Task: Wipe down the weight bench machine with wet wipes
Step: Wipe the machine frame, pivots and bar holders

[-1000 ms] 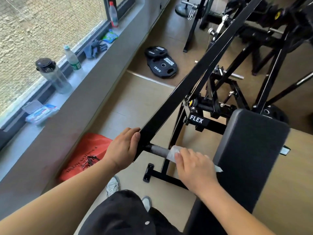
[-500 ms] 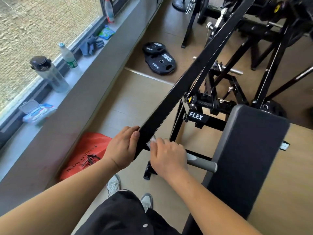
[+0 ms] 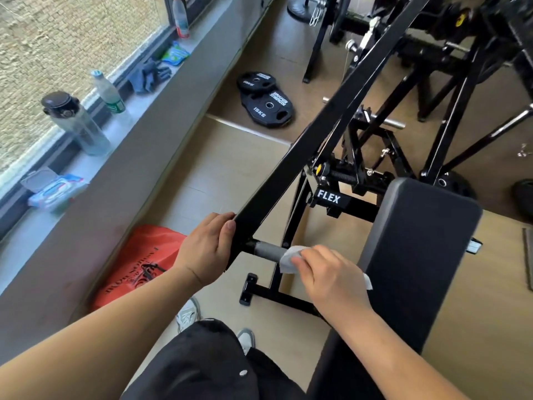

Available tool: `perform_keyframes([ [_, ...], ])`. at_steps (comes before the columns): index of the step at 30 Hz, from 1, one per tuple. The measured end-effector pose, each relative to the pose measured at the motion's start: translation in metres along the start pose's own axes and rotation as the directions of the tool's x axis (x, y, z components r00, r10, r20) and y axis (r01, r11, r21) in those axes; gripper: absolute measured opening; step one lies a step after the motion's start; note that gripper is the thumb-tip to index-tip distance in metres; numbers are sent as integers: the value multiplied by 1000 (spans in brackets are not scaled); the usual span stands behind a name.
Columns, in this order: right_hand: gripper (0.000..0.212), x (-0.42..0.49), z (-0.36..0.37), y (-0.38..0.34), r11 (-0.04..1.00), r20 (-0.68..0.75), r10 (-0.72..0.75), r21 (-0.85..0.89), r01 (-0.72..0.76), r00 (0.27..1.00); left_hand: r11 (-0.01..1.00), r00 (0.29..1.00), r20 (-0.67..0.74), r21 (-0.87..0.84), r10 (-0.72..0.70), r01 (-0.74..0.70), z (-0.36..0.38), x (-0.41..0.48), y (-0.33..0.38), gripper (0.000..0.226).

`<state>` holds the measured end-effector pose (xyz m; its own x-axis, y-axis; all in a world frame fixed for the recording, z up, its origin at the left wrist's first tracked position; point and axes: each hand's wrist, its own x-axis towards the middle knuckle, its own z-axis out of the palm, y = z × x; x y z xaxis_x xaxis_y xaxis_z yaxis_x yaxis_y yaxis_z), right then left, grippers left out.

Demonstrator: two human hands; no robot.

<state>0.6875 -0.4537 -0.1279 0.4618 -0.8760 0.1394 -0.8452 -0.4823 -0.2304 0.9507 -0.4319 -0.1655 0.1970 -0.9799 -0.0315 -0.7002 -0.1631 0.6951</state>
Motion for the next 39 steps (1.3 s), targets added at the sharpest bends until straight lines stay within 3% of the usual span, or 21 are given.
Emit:
perform_keyframes([
  [5,36,28,35,-48,996,47,-88,3,88,995,1000,1000,13,12,-20,20,-1,0,-1,60],
  [8,50,35,42,-61,996,-14,-89,3,89,996,999,999,8,10,-32,32,1,-1,-4,63],
  [12,54,27,46,-53,984,-68,-166,-82,160,984,999,999,8,8,-34,34,0,0,-3,63],
  [18,46,31,27,-52,983,81,36,-182,-21,996,1000,1000,-2,0,-26,26,-1,-1,-1,63],
  [21,48,62,26,-76,992,317,54,-122,-15,947,999,999,6,8,-33,33,0,-1,-1,64],
  [24,57,83,23,-78,996,554,88,-28,-87,828,999,999,11,4,-39,39,-1,-2,-1,66],
  [27,61,70,2,-55,993,556,117,-56,-103,823,999,999,13,6,-37,37,-2,-2,-1,64],
  [30,32,37,-26,-14,969,549,151,-246,-14,822,999,1000,8,12,-30,30,-2,-1,-2,63],
  [33,11,27,-46,26,928,617,372,-251,-274,694,999,1000,5,24,-21,21,-1,1,-3,60],
  [35,6,34,-48,33,906,697,410,-232,-355,589,999,1000,7,39,-25,25,-1,1,-3,60],
  [37,17,43,-40,22,909,717,378,-166,-383,586,998,999,11,45,-32,31,0,0,-1,59],
  [39,20,55,-23,-3,927,678,330,-101,-361,657,998,999,11,46,-31,30,-1,-1,2,59],
])
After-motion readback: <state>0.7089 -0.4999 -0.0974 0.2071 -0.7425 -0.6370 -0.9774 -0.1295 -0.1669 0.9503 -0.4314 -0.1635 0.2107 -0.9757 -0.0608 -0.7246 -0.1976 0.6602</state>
